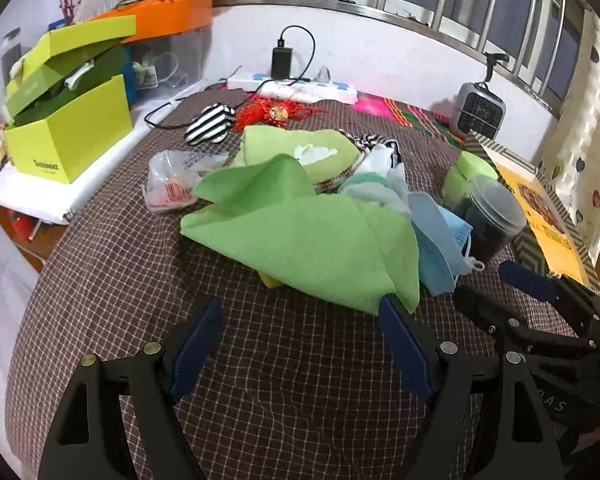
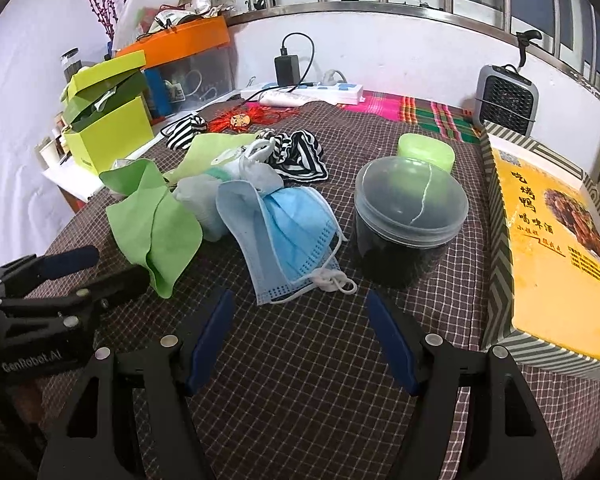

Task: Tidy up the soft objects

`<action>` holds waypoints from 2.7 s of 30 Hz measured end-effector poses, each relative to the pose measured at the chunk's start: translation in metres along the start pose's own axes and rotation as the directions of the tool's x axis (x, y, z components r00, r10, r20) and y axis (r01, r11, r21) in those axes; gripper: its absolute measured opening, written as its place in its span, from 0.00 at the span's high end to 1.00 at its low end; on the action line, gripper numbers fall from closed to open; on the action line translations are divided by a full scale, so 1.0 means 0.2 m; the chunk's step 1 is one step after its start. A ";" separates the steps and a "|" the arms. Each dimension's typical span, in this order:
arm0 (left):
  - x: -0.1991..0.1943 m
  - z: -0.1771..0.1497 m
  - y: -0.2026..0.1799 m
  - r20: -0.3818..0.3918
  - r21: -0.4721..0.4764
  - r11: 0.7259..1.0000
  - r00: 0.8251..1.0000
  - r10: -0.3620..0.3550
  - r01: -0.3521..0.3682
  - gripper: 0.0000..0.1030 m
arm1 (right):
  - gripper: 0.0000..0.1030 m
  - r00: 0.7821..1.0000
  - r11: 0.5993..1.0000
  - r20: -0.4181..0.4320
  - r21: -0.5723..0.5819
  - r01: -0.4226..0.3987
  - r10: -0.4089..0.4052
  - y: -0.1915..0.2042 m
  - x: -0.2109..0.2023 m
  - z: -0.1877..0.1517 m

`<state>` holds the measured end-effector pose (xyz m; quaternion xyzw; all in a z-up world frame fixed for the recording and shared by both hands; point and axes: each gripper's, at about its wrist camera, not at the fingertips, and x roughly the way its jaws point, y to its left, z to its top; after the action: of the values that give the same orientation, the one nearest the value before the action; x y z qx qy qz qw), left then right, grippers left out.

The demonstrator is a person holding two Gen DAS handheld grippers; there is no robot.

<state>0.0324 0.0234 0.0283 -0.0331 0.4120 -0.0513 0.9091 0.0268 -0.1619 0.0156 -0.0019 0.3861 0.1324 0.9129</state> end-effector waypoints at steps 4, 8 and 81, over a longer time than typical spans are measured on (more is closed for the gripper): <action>-0.02 0.01 0.01 0.011 0.002 1.000 1.000 -0.003 0.003 0.22 | 0.32 1.000 0.999 0.021 -0.044 -0.016 0.017 0.03 0.01 0.02; -0.01 0.04 0.03 0.022 0.002 1.000 0.999 -0.023 0.023 0.22 | 0.32 1.000 0.996 0.010 -0.092 -0.016 0.017 0.08 0.06 0.05; -0.13 -0.21 0.02 -0.029 -0.034 0.990 0.990 -0.137 0.136 0.82 | 0.90 0.996 0.996 -0.024 0.021 -0.091 0.092 -0.07 -0.13 -0.12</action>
<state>-0.0163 0.0296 0.0191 -0.0751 0.4237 -0.1072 0.8963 -0.0043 -0.1832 0.0148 0.0234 0.3984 0.1700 0.9010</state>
